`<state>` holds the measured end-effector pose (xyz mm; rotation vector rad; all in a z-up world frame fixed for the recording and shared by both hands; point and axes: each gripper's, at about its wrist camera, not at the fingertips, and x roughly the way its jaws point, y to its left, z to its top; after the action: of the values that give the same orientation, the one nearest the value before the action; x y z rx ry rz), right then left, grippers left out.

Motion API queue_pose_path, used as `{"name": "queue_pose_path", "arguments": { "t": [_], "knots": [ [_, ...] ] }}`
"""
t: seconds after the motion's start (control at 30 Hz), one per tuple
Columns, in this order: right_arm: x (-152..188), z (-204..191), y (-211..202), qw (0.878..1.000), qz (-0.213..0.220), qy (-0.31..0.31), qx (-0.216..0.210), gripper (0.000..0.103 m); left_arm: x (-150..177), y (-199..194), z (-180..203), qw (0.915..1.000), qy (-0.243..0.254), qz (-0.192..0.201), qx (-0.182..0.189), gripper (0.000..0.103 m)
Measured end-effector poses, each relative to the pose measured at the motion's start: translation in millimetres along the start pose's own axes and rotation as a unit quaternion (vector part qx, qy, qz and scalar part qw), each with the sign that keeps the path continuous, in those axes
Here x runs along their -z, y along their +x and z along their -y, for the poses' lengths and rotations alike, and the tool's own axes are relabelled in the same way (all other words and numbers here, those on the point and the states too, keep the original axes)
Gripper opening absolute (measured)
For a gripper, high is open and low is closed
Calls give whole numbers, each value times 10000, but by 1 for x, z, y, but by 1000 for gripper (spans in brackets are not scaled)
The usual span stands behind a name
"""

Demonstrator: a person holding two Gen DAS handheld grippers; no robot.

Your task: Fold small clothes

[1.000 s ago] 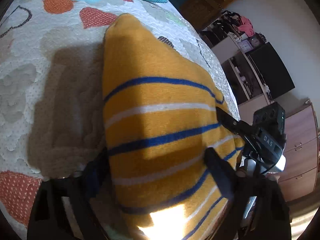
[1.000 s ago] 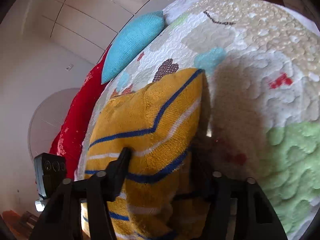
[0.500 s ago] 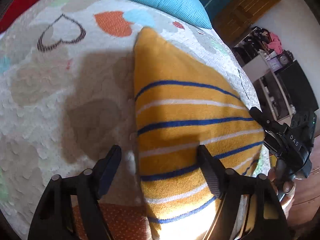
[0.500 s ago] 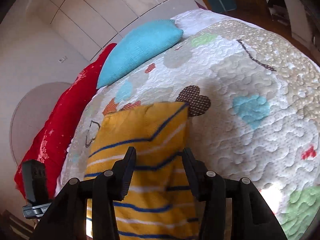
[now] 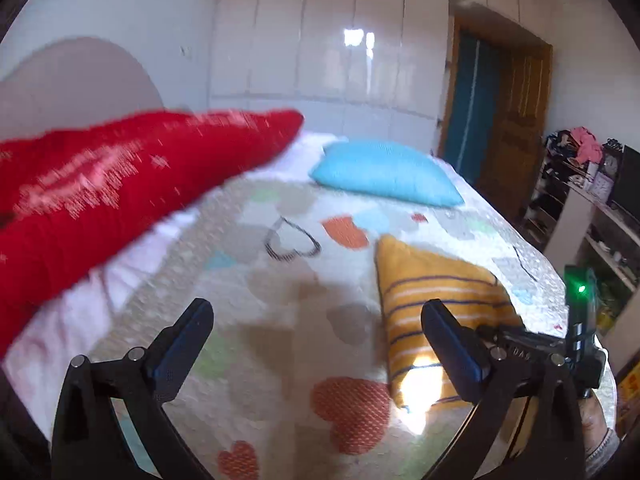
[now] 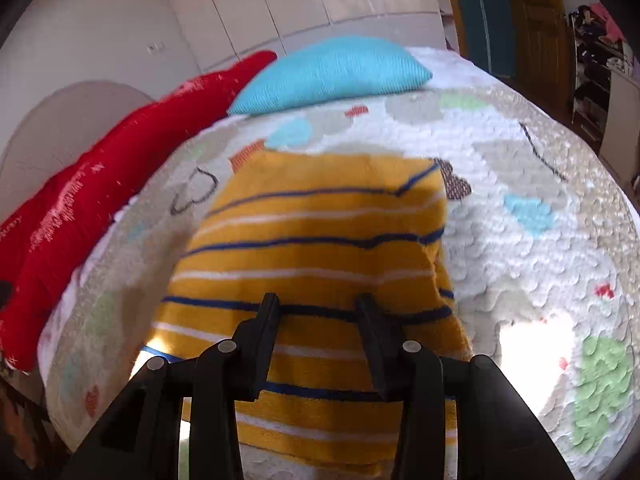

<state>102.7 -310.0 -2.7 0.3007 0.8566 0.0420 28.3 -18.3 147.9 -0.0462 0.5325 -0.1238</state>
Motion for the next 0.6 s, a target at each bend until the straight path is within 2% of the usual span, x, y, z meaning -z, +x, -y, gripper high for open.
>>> {"name": "queue_pose_path", "arguments": {
  "t": [0.07,0.1,0.17,0.2,0.27,0.33,0.47,0.53,0.6],
  "knots": [
    [3,1,-7,9999,82,112,42,45,-7,-28,-3,9980,197,405,-436,103],
    [4,1,-15,9997,72,212,-53,45,-11,-39,-6,9968,264,551,-522,103],
    [9,-5,-41,9993,200,240,-211,47,-10,-57,-7,9952,293,764,-543,103],
    [15,-10,-56,9991,346,177,-177,50,-8,-62,-8,9956,257,749,-503,103],
    [32,-21,-85,9983,582,10,-70,62,-2,-71,-7,9977,140,639,-182,103],
    [51,-29,-110,9975,708,-64,58,67,11,-76,1,9991,52,404,121,103],
    [88,-33,-139,9964,691,-145,468,71,40,-73,16,9991,101,-203,350,103],
    [104,-30,-148,9960,640,-90,616,77,50,-71,19,9977,70,-471,480,103],
    [115,-25,-150,9958,565,5,720,77,60,-68,24,9965,60,-694,470,103]
  ]
}}
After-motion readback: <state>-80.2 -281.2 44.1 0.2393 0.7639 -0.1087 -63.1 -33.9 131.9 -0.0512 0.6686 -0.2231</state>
